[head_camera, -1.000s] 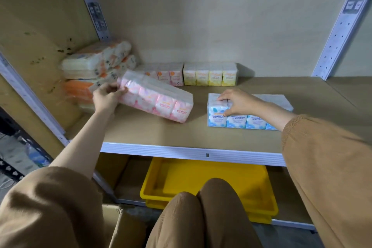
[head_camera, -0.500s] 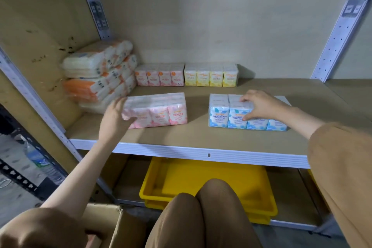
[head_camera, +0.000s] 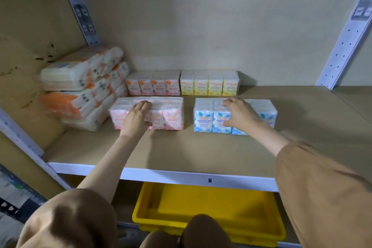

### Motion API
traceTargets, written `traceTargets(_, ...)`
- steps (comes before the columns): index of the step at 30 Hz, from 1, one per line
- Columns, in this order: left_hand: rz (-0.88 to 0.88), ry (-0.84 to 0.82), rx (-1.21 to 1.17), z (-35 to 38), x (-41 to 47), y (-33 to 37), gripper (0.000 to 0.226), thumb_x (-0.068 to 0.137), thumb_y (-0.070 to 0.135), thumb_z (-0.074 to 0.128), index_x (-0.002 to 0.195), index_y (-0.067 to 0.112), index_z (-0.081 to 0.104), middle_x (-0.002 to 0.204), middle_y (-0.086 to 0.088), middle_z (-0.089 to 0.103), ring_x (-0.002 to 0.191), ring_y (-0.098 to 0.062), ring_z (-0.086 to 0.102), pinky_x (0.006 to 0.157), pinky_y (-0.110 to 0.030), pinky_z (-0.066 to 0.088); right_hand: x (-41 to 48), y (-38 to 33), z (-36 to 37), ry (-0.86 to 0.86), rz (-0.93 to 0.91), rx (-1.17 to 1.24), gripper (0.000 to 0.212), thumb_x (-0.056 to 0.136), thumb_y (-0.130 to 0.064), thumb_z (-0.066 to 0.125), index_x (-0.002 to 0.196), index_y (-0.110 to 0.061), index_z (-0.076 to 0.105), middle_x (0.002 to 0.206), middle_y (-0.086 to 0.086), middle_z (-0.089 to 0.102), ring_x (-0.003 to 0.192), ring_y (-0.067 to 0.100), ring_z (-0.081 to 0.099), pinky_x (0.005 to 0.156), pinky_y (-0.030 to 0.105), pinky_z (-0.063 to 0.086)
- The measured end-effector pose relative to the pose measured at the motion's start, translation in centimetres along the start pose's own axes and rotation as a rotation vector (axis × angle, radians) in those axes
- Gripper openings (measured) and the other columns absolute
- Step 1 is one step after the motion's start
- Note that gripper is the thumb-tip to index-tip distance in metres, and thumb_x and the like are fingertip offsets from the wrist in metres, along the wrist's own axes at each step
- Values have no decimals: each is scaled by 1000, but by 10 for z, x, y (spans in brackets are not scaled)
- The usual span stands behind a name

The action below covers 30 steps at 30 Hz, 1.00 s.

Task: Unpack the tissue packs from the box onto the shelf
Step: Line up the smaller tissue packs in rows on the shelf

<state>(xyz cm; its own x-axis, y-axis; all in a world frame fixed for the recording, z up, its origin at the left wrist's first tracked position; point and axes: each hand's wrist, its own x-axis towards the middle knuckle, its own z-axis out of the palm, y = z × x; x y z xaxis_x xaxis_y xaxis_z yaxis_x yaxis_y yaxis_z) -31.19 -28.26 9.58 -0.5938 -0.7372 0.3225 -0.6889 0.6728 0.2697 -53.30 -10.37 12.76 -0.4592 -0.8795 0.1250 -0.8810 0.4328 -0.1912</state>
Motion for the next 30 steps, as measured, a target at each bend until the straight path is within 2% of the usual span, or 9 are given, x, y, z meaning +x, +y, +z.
traceTargets(5, 3, 16, -17, 16, 41, -6, 63, 69, -7, 71, 127, -1, 48, 133, -17, 52, 124, -33, 46, 98, -43, 41, 49, -11, 13, 2, 15, -29, 58, 78, -8, 70, 130, -3, 46, 136, 11, 47, 125, 27, 44, 102, 35, 42)
traceTargets(12, 0, 58, -36, 28, 81, -21, 62, 67, -12, 67, 126, -3, 49, 133, -19, 52, 126, -32, 45, 103, -38, 37, 107, -26, 26, 43, 3, -35, 55, 78, -4, 68, 129, -1, 47, 133, 13, 48, 124, 28, 44, 99, 34, 41)
traceTargets(21, 16, 100, -63, 34, 97, -30, 61, 68, -12, 66, 126, -3, 50, 136, -20, 49, 128, -31, 45, 105, -31, 32, 126, -28, 38, 107, -9, -33, 59, 79, -8, 69, 132, -3, 45, 137, 13, 46, 127, 29, 41, 102, 33, 37)
traceTargets(26, 21, 8, -17, 21, 97, -26, 63, 68, -8, 69, 127, -3, 48, 135, -21, 48, 127, -33, 44, 104, -35, 33, 123, -31, 36, 114, -21, -34, 61, 79, -8, 69, 133, -3, 43, 138, 13, 45, 127, 29, 41, 103, 33, 37)
traceTargets(30, 7, -102, 76, 1, 95, -19, 60, 71, -3, 68, 128, -2, 46, 134, -21, 47, 121, -35, 50, 100, -38, 40, 120, -33, 19, 23, -18, -26, 61, 74, -13, 75, 128, 0, 49, 133, 16, 47, 124, 31, 44, 100, 35, 42)
